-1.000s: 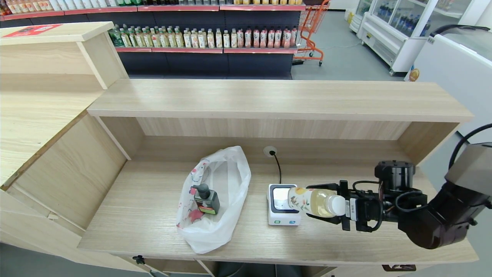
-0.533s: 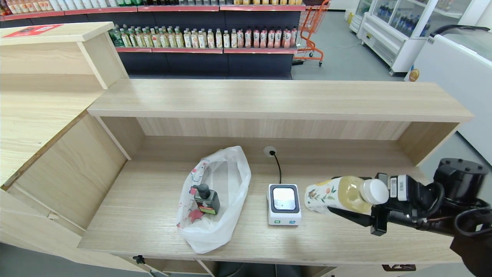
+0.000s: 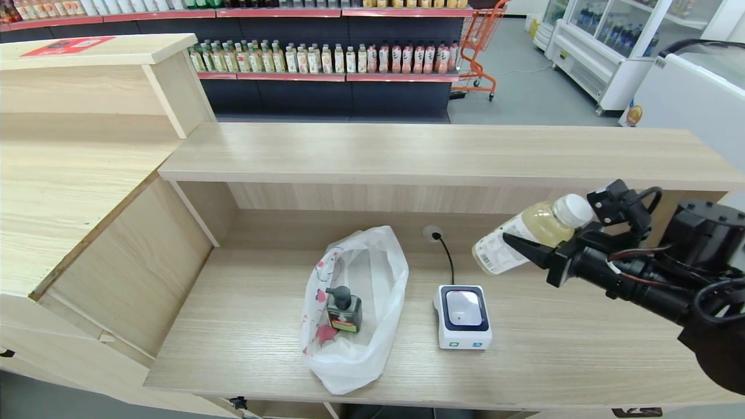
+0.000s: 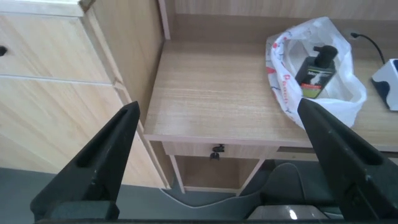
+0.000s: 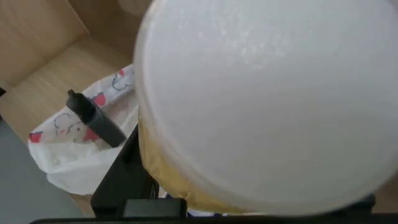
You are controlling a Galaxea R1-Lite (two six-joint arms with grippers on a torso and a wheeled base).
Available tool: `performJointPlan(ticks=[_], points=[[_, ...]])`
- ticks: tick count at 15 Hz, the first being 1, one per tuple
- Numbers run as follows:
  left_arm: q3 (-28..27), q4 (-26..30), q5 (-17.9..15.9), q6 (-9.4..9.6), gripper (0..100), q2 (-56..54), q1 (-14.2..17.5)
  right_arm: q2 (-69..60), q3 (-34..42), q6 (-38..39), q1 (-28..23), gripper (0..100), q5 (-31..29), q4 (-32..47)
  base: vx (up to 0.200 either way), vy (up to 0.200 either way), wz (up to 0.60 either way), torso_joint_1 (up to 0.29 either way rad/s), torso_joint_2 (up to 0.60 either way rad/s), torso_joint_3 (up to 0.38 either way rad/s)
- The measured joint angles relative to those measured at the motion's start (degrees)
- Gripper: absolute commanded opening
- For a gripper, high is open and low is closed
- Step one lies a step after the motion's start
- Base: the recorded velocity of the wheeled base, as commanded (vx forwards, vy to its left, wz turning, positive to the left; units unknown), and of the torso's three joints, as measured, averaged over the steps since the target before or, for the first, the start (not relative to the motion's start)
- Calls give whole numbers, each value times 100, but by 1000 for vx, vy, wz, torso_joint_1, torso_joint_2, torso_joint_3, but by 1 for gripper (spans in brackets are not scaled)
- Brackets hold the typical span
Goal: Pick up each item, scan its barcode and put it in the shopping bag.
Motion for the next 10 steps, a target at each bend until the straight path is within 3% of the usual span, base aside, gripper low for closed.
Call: performJointPlan(ticks=[6,9,10], points=[[0,0,-2,1,100,0,0,714,-678,528,772,0,-137,284,0,0,0,0,0,0],[0,0,-2,4,100,0,1,1182,-806,555,991,0,-9,-215,0,0,0,0,0,0],[0,0,-2,4,100,0,1,1368,-816,558,1034,0,367,-542,0,0,0,0,0,0]])
